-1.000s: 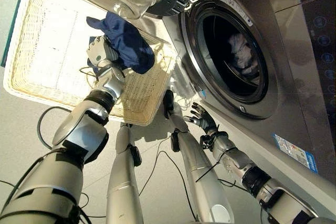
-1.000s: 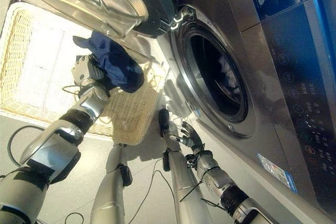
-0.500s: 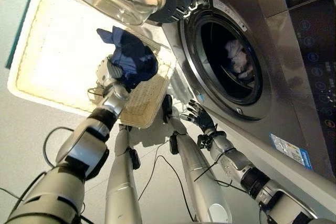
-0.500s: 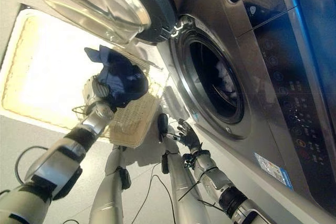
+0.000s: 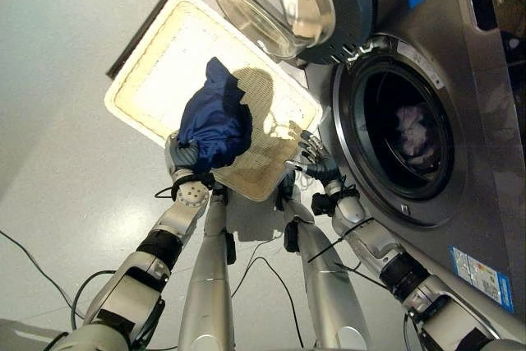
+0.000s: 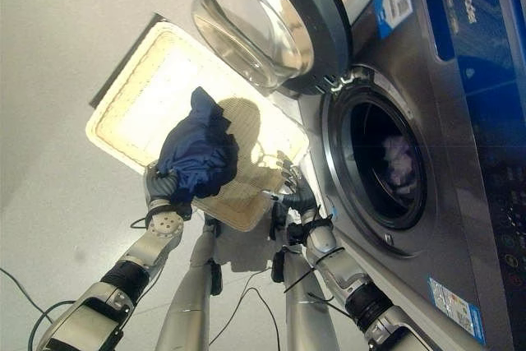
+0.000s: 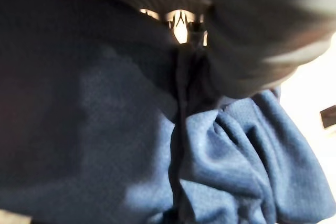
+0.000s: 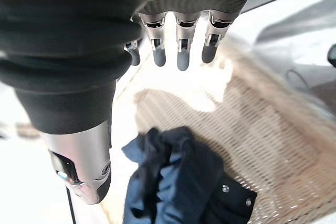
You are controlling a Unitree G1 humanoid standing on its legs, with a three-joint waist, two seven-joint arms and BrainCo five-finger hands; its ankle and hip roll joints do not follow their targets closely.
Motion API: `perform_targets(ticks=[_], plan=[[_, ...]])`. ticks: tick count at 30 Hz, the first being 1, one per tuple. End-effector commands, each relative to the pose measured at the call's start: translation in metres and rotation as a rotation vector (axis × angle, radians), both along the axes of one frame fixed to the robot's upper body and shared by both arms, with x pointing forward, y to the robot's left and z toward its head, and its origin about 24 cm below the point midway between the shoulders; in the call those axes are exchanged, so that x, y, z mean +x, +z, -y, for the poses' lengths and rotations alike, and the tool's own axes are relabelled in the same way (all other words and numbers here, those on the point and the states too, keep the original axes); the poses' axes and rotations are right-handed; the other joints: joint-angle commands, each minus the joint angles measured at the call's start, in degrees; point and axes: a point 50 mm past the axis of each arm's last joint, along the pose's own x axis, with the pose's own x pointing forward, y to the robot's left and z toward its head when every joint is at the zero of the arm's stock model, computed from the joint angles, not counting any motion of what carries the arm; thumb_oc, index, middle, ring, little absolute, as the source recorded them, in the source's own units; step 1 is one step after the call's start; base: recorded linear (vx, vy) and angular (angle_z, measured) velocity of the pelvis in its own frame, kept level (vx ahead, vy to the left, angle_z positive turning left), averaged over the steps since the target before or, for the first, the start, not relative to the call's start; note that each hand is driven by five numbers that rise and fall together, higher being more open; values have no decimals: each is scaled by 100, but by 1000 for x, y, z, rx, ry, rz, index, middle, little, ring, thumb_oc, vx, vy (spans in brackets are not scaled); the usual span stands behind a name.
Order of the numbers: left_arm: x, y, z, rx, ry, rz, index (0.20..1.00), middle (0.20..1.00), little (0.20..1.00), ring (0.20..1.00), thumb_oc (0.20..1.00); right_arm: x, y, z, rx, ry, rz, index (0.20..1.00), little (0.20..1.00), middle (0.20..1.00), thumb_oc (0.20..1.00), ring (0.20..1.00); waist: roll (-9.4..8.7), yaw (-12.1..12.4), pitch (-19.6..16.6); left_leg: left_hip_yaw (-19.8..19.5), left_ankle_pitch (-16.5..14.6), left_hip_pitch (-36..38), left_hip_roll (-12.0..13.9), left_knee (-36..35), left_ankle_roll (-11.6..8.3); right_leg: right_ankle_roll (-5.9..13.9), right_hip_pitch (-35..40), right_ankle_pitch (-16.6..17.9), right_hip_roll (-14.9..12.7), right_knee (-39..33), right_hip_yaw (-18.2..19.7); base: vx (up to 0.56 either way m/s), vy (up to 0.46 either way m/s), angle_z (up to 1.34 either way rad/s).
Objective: Put the clothes into the washing machine.
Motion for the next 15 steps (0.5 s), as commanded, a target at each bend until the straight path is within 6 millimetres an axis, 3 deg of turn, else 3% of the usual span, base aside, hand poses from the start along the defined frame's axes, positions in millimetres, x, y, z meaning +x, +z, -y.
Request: perform_targets(ticks=[1,6,8,15], plan=[[1,28,17,-30,-188,128,200,200,200,200,200,-4,19,-1,-23,30,88,1000,1000,1000,1000,1000,208,-73,-27,195,-541,226,-367,232,-98,552,488,542,138,-934,-144,-50,25,20],[-4,35,32,-50,-363,152,200,200,200,200,200,-2,23,0,-23,55,93,1000,1000,1000,1000,1000,288,10,-27,141,-526,323,-403,155,-69,563,574,530,98,-947,-208,-27,21,14],[-13,42,54,-48,-602,141,200,200,200,200,200,0,27,-3,-18,101,94,1000,1000,1000,1000,1000,380,84,-27,108,-493,396,-437,65,-38,576,642,555,56,-991,-274,-50,55,9],[-20,42,75,36,-845,44,200,200,200,200,200,0,29,-12,-56,219,67,1000,1000,1000,1000,1000,480,116,-27,152,-468,422,-459,-18,-10,609,653,588,11,-1055,-333,-29,50,2]])
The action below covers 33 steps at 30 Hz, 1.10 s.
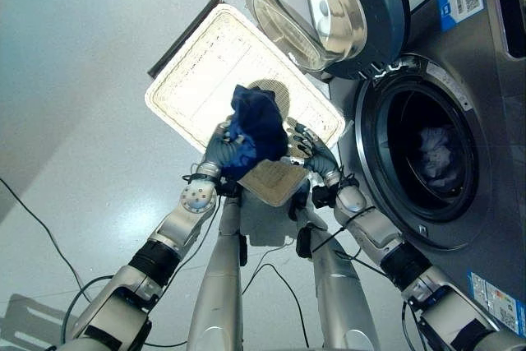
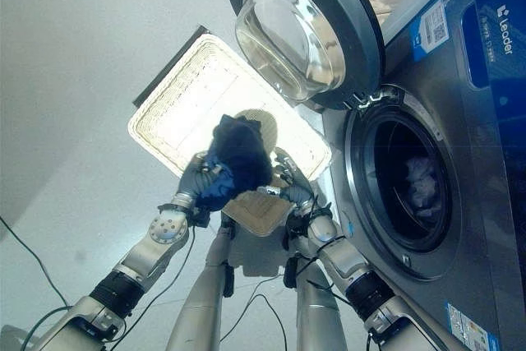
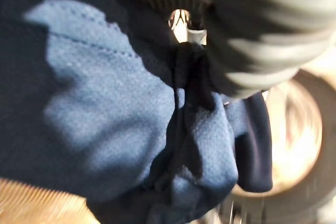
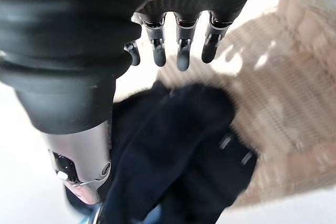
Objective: Put the clothes into the washing machine.
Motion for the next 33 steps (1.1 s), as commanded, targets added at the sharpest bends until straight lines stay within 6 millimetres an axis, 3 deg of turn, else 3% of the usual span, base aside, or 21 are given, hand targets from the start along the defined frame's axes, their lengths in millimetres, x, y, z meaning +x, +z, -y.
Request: perform_targets(ticks=[1,7,15,16,18,29,32,33], plan=[[-4,24,23,-42,-197,53,200,200,200,200,200,-6,15,-3,1,85,64,1000,1000,1000,1000,1000,102,-37,-69,424,-504,278,-392,41,5,583,449,747,104,-1171,-80,-19,45,0],[-12,14,41,-3,-423,-87,200,200,200,200,200,-6,12,-5,-42,128,43,1000,1000,1000,1000,1000,163,-76,-69,532,-482,282,-398,13,19,607,448,807,92,-1239,-43,-7,44,0],[-17,14,48,-3,-512,-114,200,200,200,200,200,-6,0,-9,-120,258,-52,1000,1000,1000,1000,1000,196,-78,-69,617,-475,276,-389,-13,17,620,444,836,68,-1299,-26,0,6,0],[-17,15,48,-1,-518,-114,200,200,200,200,200,-7,-1,-10,-127,291,-67,548,548,548,548,548,197,-72,-69,618,-474,277,-392,-16,21,621,444,837,64,-1300,-35,0,0,0],[-17,17,47,5,-520,-107,200,200,200,200,200,-9,-5,-10,-119,344,-125,200,200,200,200,200,179,-56,-69,621,-470,246,-392,18,15,620,427,841,54,-1283,-55,0,0,0],[-19,21,48,-25,-533,-102,200,200,200,200,200,-9,-11,-8,-158,369,-171,200,200,200,200,200,135,-32,-69,650,-442,221,-370,-2,-3,618,411,868,47,-1303,-88,0,0,0],[-20,23,49,-63,-525,-84,200,200,200,200,200,-10,-18,-7,-200,370,-203,200,200,200,200,200,121,-40,-69,661,-419,221,-360,-60,-7,604,396,882,70,-1335,-71,0,0,0],[-21,27,48,-75,-501,-42,200,200,200,200,200,-12,-30,-3,-265,386,-277,200,200,200,200,200,111,-37,-69,648,-410,201,-361,-67,-15,595,372,893,74,-1345,-70,0,0,0]])
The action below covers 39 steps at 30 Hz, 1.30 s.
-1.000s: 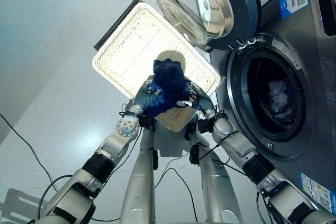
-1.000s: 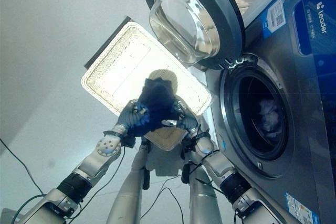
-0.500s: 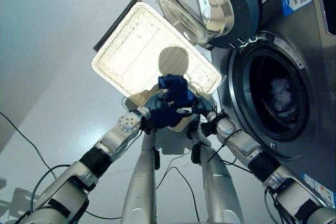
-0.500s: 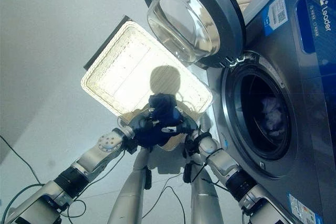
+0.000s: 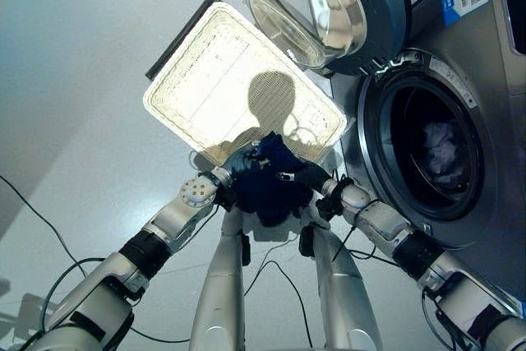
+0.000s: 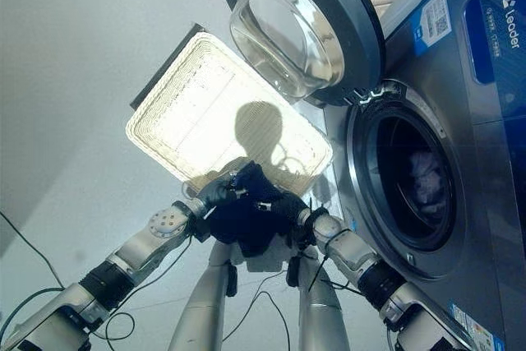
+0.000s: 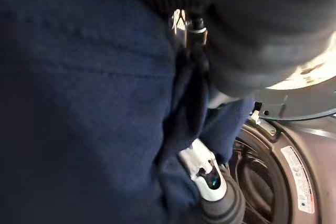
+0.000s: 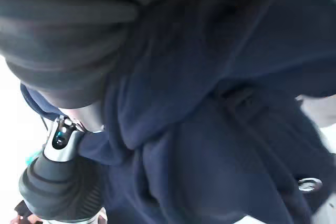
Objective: Put the clothes into the washing machine.
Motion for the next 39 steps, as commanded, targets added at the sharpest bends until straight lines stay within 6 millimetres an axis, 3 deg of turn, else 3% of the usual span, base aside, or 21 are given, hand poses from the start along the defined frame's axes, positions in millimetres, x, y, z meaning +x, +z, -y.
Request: perform_targets(ticks=[1,5,10,11,14,18,22,25,29,31,35,37,38,39], plan=[[-16,33,33,-183,-136,141,200,200,200,200,200,-8,-12,-7,-79,79,-76,200,200,200,200,200,11,-17,-91,603,-437,206,-399,26,-23,589,390,904,87,-1234,-60,0,0,0],[-17,47,25,-228,-26,296,200,200,200,200,200,-14,-34,3,-150,136,-267,200,200,200,200,200,-30,37,-91,579,-420,185,-376,27,-42,565,382,901,76,-1230,-125,5,-40,-4],[-18,55,19,-287,51,362,200,200,200,200,200,-18,-41,5,-130,163,-333,200,200,200,200,200,-47,66,-91,538,-414,176,-376,35,-53,544,386,896,78,-1236,-139,5,-22,-1],[-19,57,17,-306,94,377,1000,1000,1000,1000,1000,-19,-41,4,-114,168,-344,200,200,200,200,200,-52,75,-91,522,-413,165,-383,44,-55,538,385,898,80,-1240,-146,10,-47,0],[-18,60,8,-313,266,457,1000,1000,1000,1000,1000,-21,-43,1,-38,166,-382,200,200,200,200,200,-71,92,-91,489,-418,133,-389,69,-56,520,358,890,93,-1228,-153,13,-57,0],[-16,60,-9,-196,531,624,1000,1000,1000,1000,1000,-25,-46,-4,94,146,-456,200,200,200,200,200,-87,117,-91,429,-434,101,-394,103,-59,499,339,854,106,-1195,-163,10,-54,-1],[-5,55,-49,60,889,757,1000,1000,1000,1000,1000,-22,-48,3,251,59,-539,200,200,200,200,200,-103,134,-91,411,-454,87,-390,154,-91,493,342,815,106,-1155,-189,10,-56,0],[2,52,-85,238,1074,788,1000,1000,1000,1000,1000,-12,-49,25,336,-61,-556,200,200,200,200,200,-75,123,-91,466,-461,82,-367,178,-127,505,338,804,91,-1135,-213,3,-5,-1],[7,50,-115,332,1181,730,1000,1000,1000,1000,1000,0,-45,54,395,-200,-531,200,200,200,200,200,-18,91,-91,548,-458,84,-332,197,-168,527,313,807,84,-1099,-211,23,-4,-5],[8,47,-119,347,1197,713,1000,1000,1000,1000,1000,3,-43,61,431,-241,-528,200,200,200,200,200,-4,81,-91,555,-457,67,-331,214,-174,530,290,811,89,-1080,-197,30,-5,-3],[11,39,-133,356,1230,633,1000,1000,1000,1000,1000,13,-32,83,744,-394,-523,200,200,200,200,200,38,41,-91,581,-481,44,-318,262,-187,544,242,806,102,-1034,-135,29,-10,-4],[11,39,-133,356,1230,633,1000,1000,1000,1000,1000,13,-32,83,744,-394,-523,200,200,200,200,200,38,41,-91,581,-481,44,-318,262,-187,544,242,806,102,-1034,-135,0,0,0],[11,34,-136,343,1238,599,1000,1000,1000,1000,1000,17,-27,90,909,-454,-527,200,200,200,200,200,48,29,-91,579,-496,33,-317,278,-185,549,217,800,110,-1010,-109,52,-37,-2],[9,22,-142,309,1249,530,1000,1000,1000,1000,1000,24,-13,127,1387,-715,-434,200,200,200,200,200,84,-13,-91,603,-540,38,-314,266,-182,585,188,801,136,-1002,-30,65,-40,-4]])
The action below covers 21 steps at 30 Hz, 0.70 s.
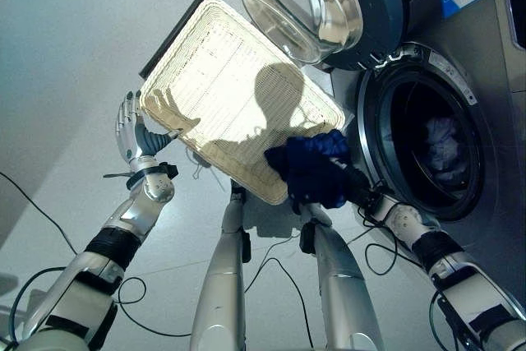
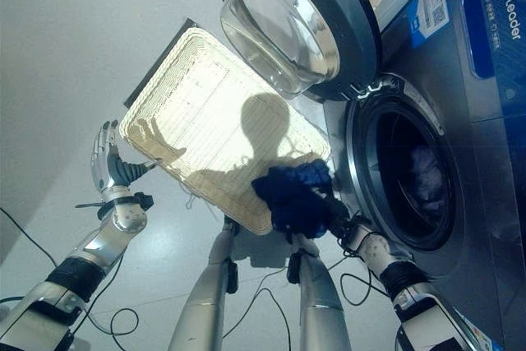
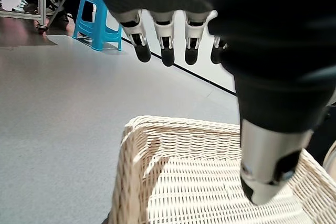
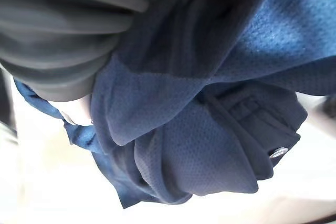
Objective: Put the clothes into the washing machine.
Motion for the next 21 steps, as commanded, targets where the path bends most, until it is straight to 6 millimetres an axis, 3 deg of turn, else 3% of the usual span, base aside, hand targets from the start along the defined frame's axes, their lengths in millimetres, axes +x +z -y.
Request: perform_targets(ticks=[1,2,4,5,6,7,8,9,10,11,12,13,15,18,20,21], plan=[[-3,-5,-4,-140,-8,38,1000,1000,1000,1000,1000,3,24,45,568,-516,82,200,200,200,200,200,91,-190,-89,371,-549,113,-411,229,-120,708,447,888,78,-1214,-29,53,-27,-8],[-3,-6,-5,-142,-8,36,1000,1000,1000,1000,1000,2,25,51,600,-576,92,200,200,200,200,200,93,-191,-89,374,-556,117,-410,226,-118,711,448,888,81,-1214,-20,37,-7,-15],[-14,-17,-13,-156,4,20,1000,1000,1000,1000,1000,-18,43,103,814,-1051,245,200,200,200,200,200,103,-255,-89,373,-633,160,-407,212,-93,731,482,879,91,-1238,43,34,-13,-16],[-14,-15,-14,-156,3,25,1000,1000,1000,1000,1000,-19,47,105,830,-1076,257,200,200,200,200,200,97,-252,-89,376,-601,99,-408,222,-86,722,426,921,90,-1243,45,51,-9,-14],[-22,-27,-17,-164,10,8,1000,1000,1000,1000,1000,-60,45,143,963,-1567,276,200,200,200,200,200,94,-281,-89,365,-699,218,-404,205,-62,736,545,858,97,-1248,63,42,3,-12],[-24,-28,-17,-167,10,6,1000,1000,1000,1000,1000,-76,42,154,1010,-1720,277,200,200,200,200,200,103,-307,-89,366,-707,232,-402,187,-57,738,554,850,100,-1246,68,41,5,-9],[-24,-26,-17,-167,8,11,1000,1000,1000,1000,1000,-80,44,157,1035,-1766,292,200,200,200,200,200,108,-313,-89,373,-668,176,-403,185,-50,727,499,892,100,-1249,71,16,7,-7],[-25,-27,-18,-162,5,4,1000,1000,1000,1000,1000,-92,40,164,1062,-1874,276,272,272,272,272,272,118,-321,-89,373,-708,230,-399,172,-55,740,540,853,102,-1237,79,0,0,0],[-26,-26,-17,-143,-5,1,1000,1000,1000,1000,1000,-115,41,178,1125,-2073,298,545,545,545,545,545,151,-341,-89,394,-710,235,-397,149,-49,753,528,864,94,-1234,83,0,0,0],[-25,-23,-15,-130,-14,7,1000,1000,1000,1000,1000,-122,47,183,1192,-2141,318,784,784,784,784,784,177,-370,-89,391,-673,180,-401,148,-45,743,466,903,99,-1229,107,-8,-20,4],[-25,-23,-15,-130,-14,7,1000,1000,1000,1000,1000,-122,47,183,1192,-2141,318,784,784,784,784,784,177,-370,-89,391,-673,180,-401,148,-45,743,466,903,99,-1229,107,0,0,0],[-24,-17,-12,-115,-31,15,1000,1000,1000,1000,1000,-140,57,195,1256,-2257,346,1000,1000,1000,1000,1000,236,-430,-89,395,-706,184,-406,168,-57,763,461,871,80,-1190,123,-6,14,4],[-22,-16,-9,-117,-36,27,1000,1000,1000,1000,1000,-144,61,201,1265,-2277,323,1000,1000,1000,1000,1000,267,-472,-89,399,-653,101,-419,198,-53,751,390,927,62,-1185,145,-13,35,5],[-18,-16,-4,-128,-49,20,1000,1000,1000,1000,1000,-131,63,203,1204,-2165,239,1000,1000,1000,1000,1000,328,-504,-89,415,-636,131,-435,213,-56,731,444,902,45,-1171,162,6,41,3],[-16,-20,1,-136,-62,0,1000,1000,1000,1000,1000,-112,65,199,1182,-1997,263,1000,1000,1000,1000,1000,380,-475,-89,410,-678,258,-462,179,-44,730,568,840,26,-1182,141,16,12,2],[-13,-20,4,-141,-71,-9,1000,1000,1000,1000,1000,-86,68,186,1136,-1800,228,1000,1000,1000,1000,1000,419,-449,-89,405,-640,229,-481,203,-30,707,550,863,10,-1166,135,0,0,0]])
